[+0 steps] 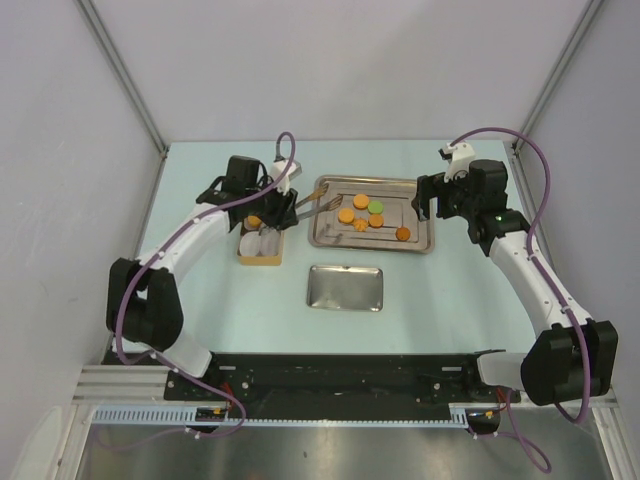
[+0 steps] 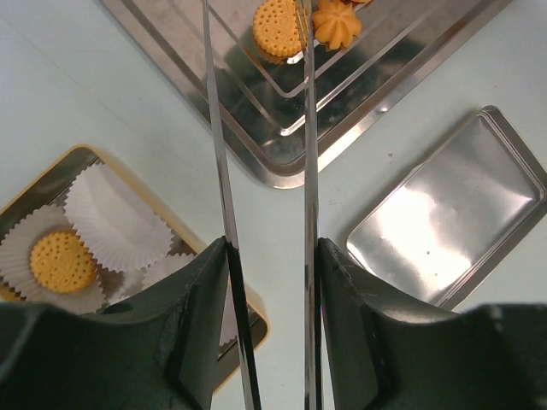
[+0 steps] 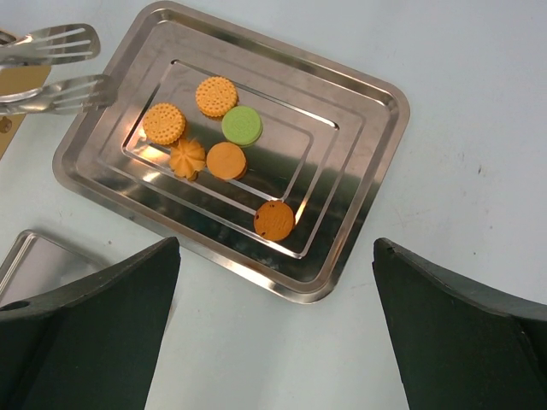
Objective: Pack the cookies
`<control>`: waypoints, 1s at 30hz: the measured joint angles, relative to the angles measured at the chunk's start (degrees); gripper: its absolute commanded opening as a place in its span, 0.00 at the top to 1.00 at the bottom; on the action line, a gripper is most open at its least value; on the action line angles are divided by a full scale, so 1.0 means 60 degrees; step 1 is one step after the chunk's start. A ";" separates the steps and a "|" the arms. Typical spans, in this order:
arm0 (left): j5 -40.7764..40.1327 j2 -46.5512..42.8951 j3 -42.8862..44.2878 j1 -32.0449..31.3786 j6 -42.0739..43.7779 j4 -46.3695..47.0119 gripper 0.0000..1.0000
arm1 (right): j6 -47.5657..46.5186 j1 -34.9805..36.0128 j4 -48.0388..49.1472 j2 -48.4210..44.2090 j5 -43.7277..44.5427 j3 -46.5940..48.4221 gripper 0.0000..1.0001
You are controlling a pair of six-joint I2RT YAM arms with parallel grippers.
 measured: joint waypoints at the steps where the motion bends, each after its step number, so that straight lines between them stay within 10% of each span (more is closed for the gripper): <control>1: -0.0004 0.0080 0.0026 -0.0055 -0.0007 0.0025 0.50 | 0.0000 0.0000 0.0000 0.0000 0.0000 0.0000 0.00; 30: 0.0102 0.2004 0.1180 -0.2106 -0.0346 0.0368 0.50 | -0.0007 -0.0280 0.0000 0.0178 0.0142 0.0004 0.00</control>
